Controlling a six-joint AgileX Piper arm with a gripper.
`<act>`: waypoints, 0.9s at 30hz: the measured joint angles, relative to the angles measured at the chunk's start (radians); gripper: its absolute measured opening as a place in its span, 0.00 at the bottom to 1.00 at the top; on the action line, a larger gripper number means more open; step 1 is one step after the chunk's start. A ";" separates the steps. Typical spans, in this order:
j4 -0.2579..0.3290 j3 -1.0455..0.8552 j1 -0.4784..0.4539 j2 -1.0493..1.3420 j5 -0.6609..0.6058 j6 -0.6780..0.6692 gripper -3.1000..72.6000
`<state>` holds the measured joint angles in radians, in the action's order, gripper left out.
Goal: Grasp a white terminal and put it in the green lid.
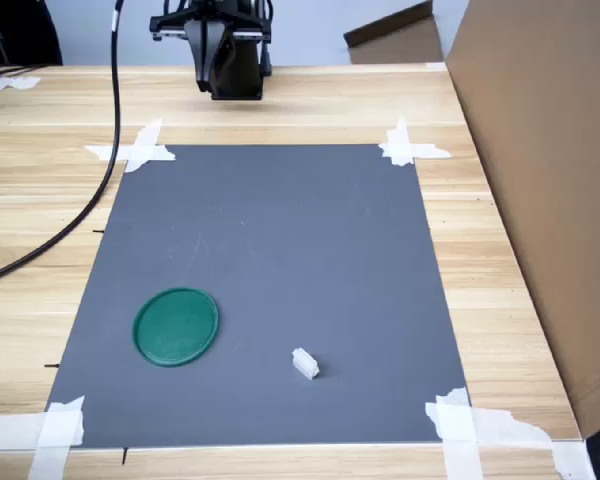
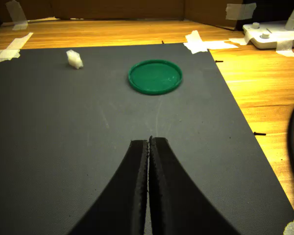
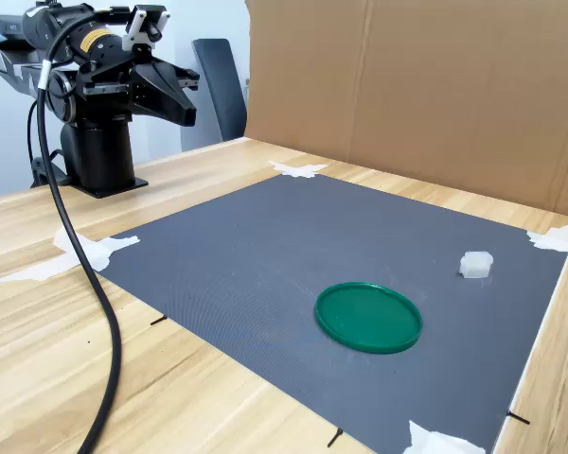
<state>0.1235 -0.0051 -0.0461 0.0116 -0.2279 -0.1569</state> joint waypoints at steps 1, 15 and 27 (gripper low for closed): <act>0.000 0.000 0.000 0.000 0.000 0.000 0.01; 0.000 0.000 0.000 0.000 -0.003 0.000 0.01; 0.012 0.000 0.000 0.000 -0.003 0.000 0.01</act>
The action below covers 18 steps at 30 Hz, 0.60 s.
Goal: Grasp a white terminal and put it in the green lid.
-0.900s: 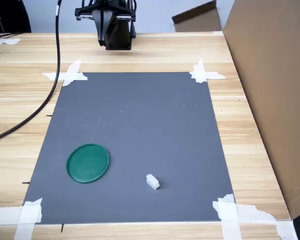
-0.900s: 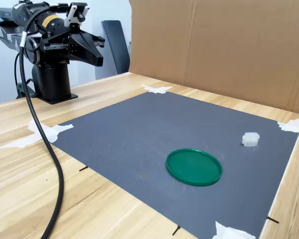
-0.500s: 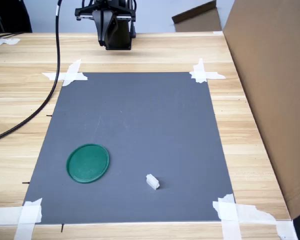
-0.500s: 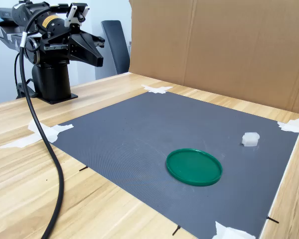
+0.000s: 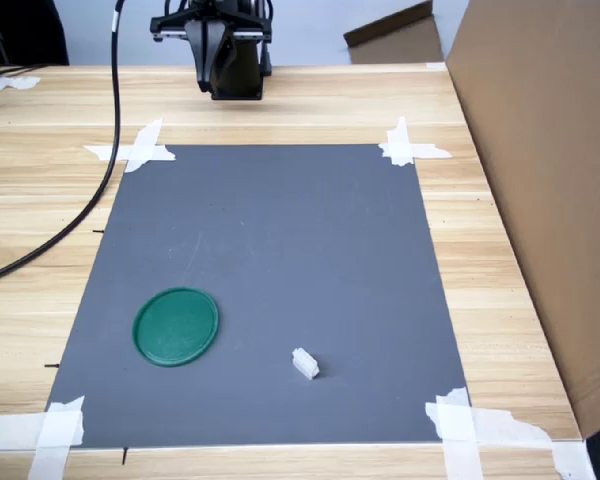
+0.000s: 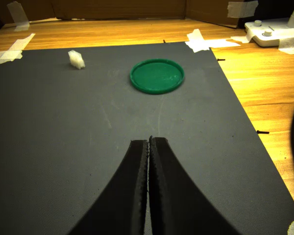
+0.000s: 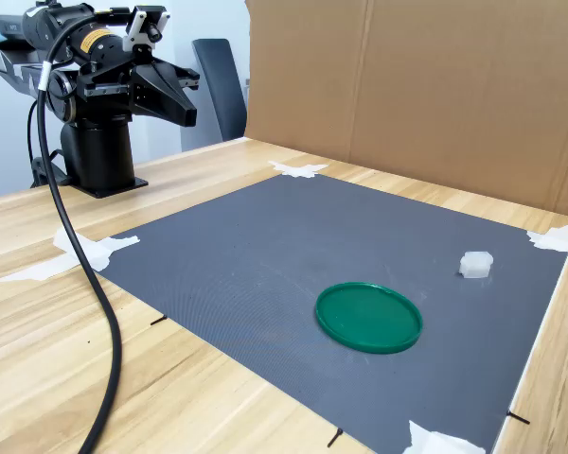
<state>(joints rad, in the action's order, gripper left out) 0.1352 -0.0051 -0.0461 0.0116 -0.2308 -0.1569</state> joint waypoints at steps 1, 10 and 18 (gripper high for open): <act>0.000 0.000 0.000 0.000 0.000 0.000 0.01; 0.004 0.045 0.000 -0.105 -0.037 0.000 0.01; 0.002 0.306 0.000 -0.401 -0.252 -0.061 0.01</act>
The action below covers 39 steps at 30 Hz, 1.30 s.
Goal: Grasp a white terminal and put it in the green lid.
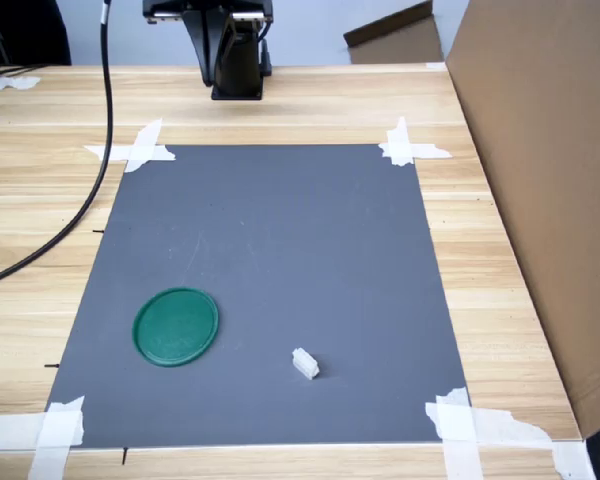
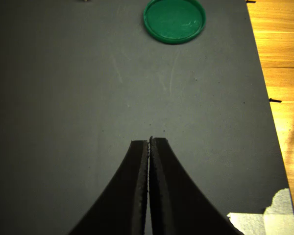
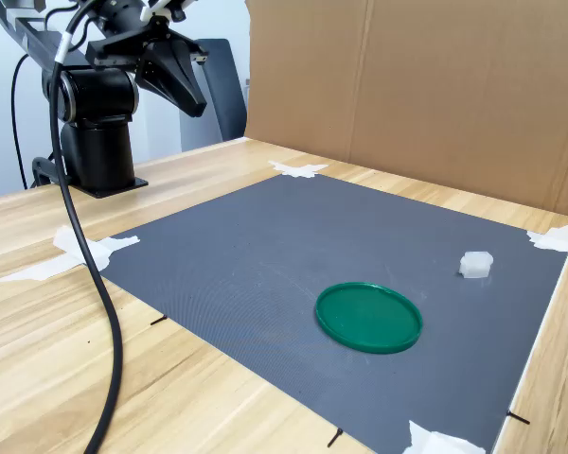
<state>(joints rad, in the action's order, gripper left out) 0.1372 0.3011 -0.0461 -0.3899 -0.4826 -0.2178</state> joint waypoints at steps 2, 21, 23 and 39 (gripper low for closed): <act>-0.002 0.067 0.000 -0.069 -0.057 -0.024 0.01; 0.015 0.788 0.000 -0.784 -0.578 -0.554 0.01; 0.026 0.885 0.003 -0.878 -0.617 -0.569 0.03; -0.218 1.197 0.219 -1.178 -0.522 -0.431 0.72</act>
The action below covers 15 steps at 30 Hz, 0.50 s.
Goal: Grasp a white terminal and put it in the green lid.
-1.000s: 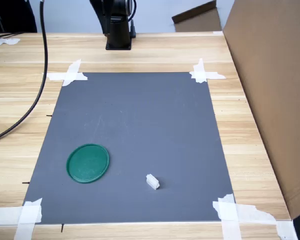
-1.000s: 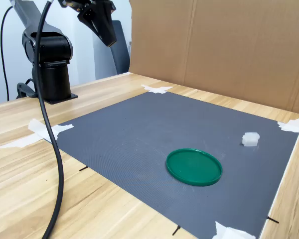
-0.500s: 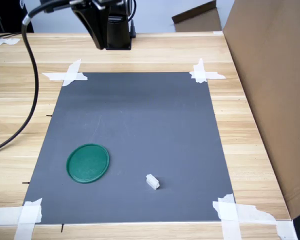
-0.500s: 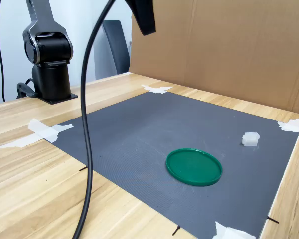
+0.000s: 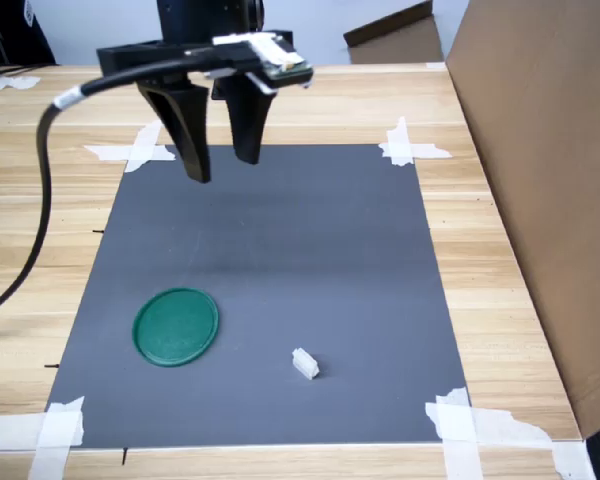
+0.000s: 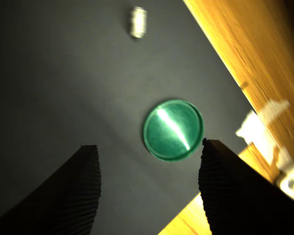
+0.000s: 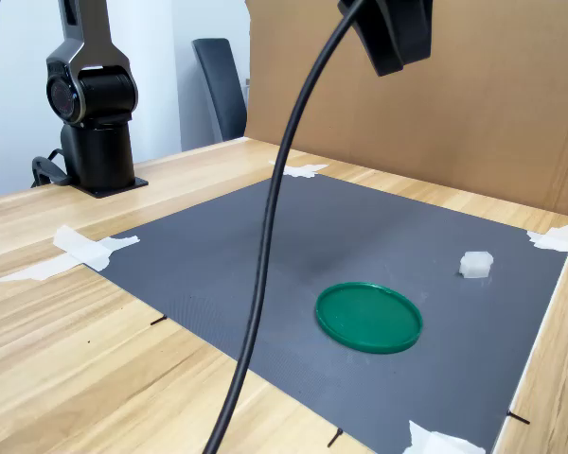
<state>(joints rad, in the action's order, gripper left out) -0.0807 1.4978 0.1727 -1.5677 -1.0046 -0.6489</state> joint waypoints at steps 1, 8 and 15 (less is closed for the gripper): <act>0.019 0.002 0.000 0.000 -0.003 -0.041 0.72; 0.188 0.162 0.000 -0.213 -0.215 -0.234 0.72; 0.188 0.278 0.000 -0.328 -0.217 -0.234 0.72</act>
<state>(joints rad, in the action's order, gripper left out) 0.1074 1.7753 0.1727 -1.8961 -1.2212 -0.8829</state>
